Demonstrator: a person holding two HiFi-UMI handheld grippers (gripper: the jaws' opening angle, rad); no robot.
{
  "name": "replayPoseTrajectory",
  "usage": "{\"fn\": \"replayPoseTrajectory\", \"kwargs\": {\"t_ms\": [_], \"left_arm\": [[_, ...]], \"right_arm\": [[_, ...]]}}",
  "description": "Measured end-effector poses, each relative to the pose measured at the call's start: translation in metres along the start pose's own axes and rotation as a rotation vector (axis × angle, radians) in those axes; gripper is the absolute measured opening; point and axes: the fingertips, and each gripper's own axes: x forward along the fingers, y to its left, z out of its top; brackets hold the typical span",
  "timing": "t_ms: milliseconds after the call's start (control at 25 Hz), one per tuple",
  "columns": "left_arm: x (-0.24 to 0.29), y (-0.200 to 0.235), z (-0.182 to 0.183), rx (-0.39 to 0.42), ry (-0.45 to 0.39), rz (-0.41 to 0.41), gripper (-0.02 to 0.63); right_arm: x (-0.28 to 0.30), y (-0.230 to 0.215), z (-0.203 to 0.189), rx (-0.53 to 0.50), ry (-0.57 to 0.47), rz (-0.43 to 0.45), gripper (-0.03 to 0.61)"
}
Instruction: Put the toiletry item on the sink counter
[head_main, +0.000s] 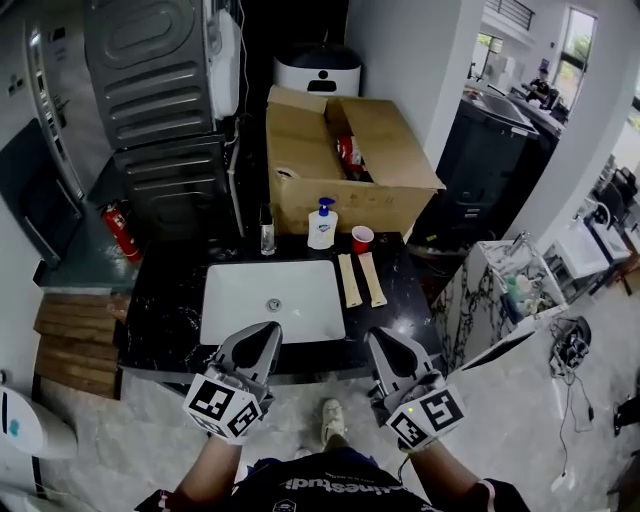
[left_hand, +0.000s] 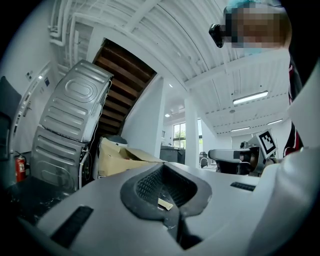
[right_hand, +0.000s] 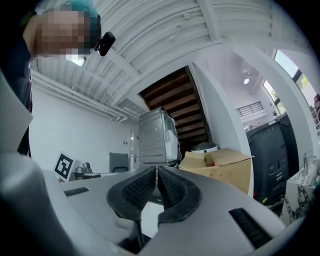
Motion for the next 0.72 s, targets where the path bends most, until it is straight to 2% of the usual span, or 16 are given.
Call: {"fn": "replayPoseTrajectory", "kwargs": {"t_ms": [320, 520, 720], "left_arm": [[-0.022, -0.005, 0.009, 0.011, -0.011, 0.011, 0.015], [-0.031, -0.005, 0.014, -0.038, -0.028, 0.020, 0.015], [-0.032, -0.007, 0.016, -0.008, -0.024, 0.020, 0.015]], "right_arm": [[-0.009, 0.023, 0.001, 0.006, 0.008, 0.017, 0.048], [-0.009, 0.028, -0.001, 0.007, 0.015, 0.021, 0.048], [-0.007, 0.030, -0.004, 0.010, 0.025, 0.023, 0.043]]}}
